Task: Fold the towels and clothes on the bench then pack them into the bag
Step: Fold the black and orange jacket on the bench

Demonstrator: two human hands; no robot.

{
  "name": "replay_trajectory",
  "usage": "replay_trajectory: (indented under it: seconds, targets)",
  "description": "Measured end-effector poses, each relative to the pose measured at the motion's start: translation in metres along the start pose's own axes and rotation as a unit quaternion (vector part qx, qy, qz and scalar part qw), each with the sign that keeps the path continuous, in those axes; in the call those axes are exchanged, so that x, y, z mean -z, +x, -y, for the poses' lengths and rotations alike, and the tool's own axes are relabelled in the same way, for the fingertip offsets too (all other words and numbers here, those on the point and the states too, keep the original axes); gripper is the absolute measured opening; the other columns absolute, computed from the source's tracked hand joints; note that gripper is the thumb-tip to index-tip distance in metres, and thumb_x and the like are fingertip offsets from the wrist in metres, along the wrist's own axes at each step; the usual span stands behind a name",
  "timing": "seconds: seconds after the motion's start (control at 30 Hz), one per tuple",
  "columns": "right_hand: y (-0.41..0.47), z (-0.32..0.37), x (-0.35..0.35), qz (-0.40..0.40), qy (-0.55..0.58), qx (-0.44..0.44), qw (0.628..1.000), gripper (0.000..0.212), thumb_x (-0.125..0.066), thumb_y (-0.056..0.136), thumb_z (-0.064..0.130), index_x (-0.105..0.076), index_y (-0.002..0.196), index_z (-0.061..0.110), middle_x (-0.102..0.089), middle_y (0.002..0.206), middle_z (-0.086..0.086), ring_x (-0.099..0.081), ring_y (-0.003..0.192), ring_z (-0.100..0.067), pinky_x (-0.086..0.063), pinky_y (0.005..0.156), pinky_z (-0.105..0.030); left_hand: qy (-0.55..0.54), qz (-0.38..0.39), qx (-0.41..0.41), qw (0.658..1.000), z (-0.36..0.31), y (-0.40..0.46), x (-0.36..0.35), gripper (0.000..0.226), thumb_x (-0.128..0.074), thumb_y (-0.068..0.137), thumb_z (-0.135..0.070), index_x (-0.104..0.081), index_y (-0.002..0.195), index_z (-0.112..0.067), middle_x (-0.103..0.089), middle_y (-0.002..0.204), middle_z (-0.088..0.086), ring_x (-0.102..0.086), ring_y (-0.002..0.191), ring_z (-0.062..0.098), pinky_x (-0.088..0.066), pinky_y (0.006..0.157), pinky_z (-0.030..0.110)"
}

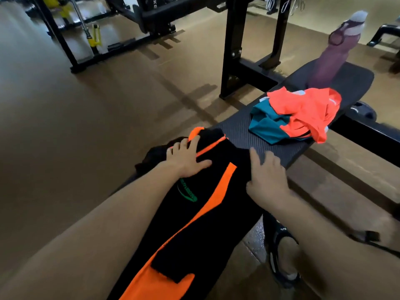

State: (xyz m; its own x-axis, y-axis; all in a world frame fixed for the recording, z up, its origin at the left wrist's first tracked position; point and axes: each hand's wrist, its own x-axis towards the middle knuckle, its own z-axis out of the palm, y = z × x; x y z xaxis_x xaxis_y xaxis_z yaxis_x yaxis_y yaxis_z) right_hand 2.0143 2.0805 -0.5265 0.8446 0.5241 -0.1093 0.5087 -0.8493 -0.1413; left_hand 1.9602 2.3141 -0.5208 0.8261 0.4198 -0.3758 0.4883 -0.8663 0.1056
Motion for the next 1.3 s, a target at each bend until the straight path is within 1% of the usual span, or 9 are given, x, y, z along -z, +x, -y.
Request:
replay_trajectory:
  seconds: [0.1,0.2,0.3,0.5,0.77,0.87,0.97,1.13,1.3]
  targets:
    - [0.008,0.029,-0.007,-0.086,0.048,0.159,0.982,0.074,-0.056,0.083,0.019,-0.034,0.154,0.020,-0.042,0.144,-0.019,-0.040,0.131,-0.040,-0.036,0.109,-0.050,-0.071,-0.079,0.032,0.994,0.036,0.005,-0.015,0.073,-0.046,0.099,-0.057,-0.015,0.160,-0.032,-0.030,0.162,0.013,-0.029,0.147,0.037,-0.024,0.118,0.051]
    - [0.015,0.037,-0.020,0.024,-0.013,0.222,0.975,0.065,-0.038,0.099,0.049,-0.017,0.159,0.034,-0.021,0.164,-0.012,-0.014,0.151,-0.036,-0.011,0.123,-0.053,-0.189,-0.100,0.107,0.971,0.086,-0.004,-0.015,0.064,-0.049,0.102,-0.045,-0.026,0.156,-0.020,-0.042,0.151,0.020,-0.041,0.139,0.041,-0.033,0.115,0.048]
    - [0.021,0.024,-0.033,0.096,-0.082,0.215,0.968,0.068,-0.014,0.099,0.066,0.000,0.159,0.038,0.005,0.169,-0.004,0.008,0.154,-0.034,0.004,0.123,-0.054,-0.231,-0.011,0.166,0.959,0.124,-0.023,-0.020,0.058,-0.060,0.099,-0.040,-0.042,0.144,-0.008,-0.054,0.138,0.018,-0.054,0.124,0.033,-0.044,0.099,0.037]
    - [0.027,0.010,-0.035,0.100,-0.094,0.198,0.971,0.078,0.004,0.086,0.073,0.005,0.158,0.042,0.010,0.168,0.003,0.008,0.154,-0.032,0.003,0.122,-0.057,-0.204,-0.074,0.185,0.958,0.141,-0.036,-0.022,0.016,-0.065,0.096,-0.028,-0.056,0.106,-0.018,-0.066,0.109,0.008,-0.060,0.107,0.031,-0.044,0.083,0.035]
    - [0.030,-0.002,-0.036,0.092,-0.082,0.196,0.973,0.086,0.012,0.078,0.076,0.005,0.157,0.044,0.009,0.168,0.006,0.008,0.155,-0.029,0.001,0.122,-0.057,-0.209,-0.173,0.171,0.947,0.133,-0.045,-0.020,0.017,-0.069,0.087,-0.007,-0.056,0.084,-0.018,-0.060,0.084,-0.001,-0.058,0.082,0.022,-0.040,0.065,0.030]
    - [0.036,-0.011,-0.036,0.074,-0.082,0.179,0.978,0.086,0.007,0.080,0.077,-0.003,0.158,0.044,0.001,0.169,0.006,0.002,0.155,-0.030,-0.003,0.122,-0.058,-0.114,-0.245,0.106,0.957,0.144,-0.039,0.005,0.013,-0.059,0.089,-0.001,-0.054,0.088,-0.013,-0.059,0.090,0.007,-0.057,0.086,0.029,-0.044,0.072,0.038]
    - [0.047,-0.029,-0.034,0.058,-0.101,0.130,0.985,0.089,0.003,0.079,0.077,-0.015,0.158,0.041,-0.009,0.168,0.005,-0.008,0.154,-0.034,-0.009,0.120,-0.060,-0.136,-0.351,0.168,0.911,0.162,-0.024,0.055,0.017,-0.051,0.095,-0.002,-0.054,0.111,-0.007,-0.058,0.110,0.014,-0.052,0.094,0.028,-0.043,0.080,0.040]
    - [0.051,-0.023,-0.025,0.023,-0.092,0.048,0.994,0.077,-0.022,0.088,0.064,-0.049,0.148,0.025,-0.037,0.158,-0.015,-0.028,0.146,-0.044,-0.015,0.114,-0.067,-0.161,-0.141,0.225,0.950,0.150,-0.028,0.053,0.051,-0.051,0.103,-0.043,-0.041,0.137,-0.006,-0.059,0.127,0.017,-0.057,0.100,0.028,-0.049,0.082,0.039]
    - [0.030,0.016,-0.023,0.006,-0.082,0.122,0.989,0.063,-0.039,0.091,0.043,-0.043,0.151,0.028,-0.035,0.159,-0.017,-0.024,0.148,-0.042,-0.012,0.117,-0.066,-0.127,0.063,0.155,0.978,0.100,-0.071,-0.008,0.052,-0.056,0.090,-0.069,-0.059,0.092,-0.017,-0.068,0.095,0.004,-0.065,0.085,0.019,-0.049,0.070,0.030]
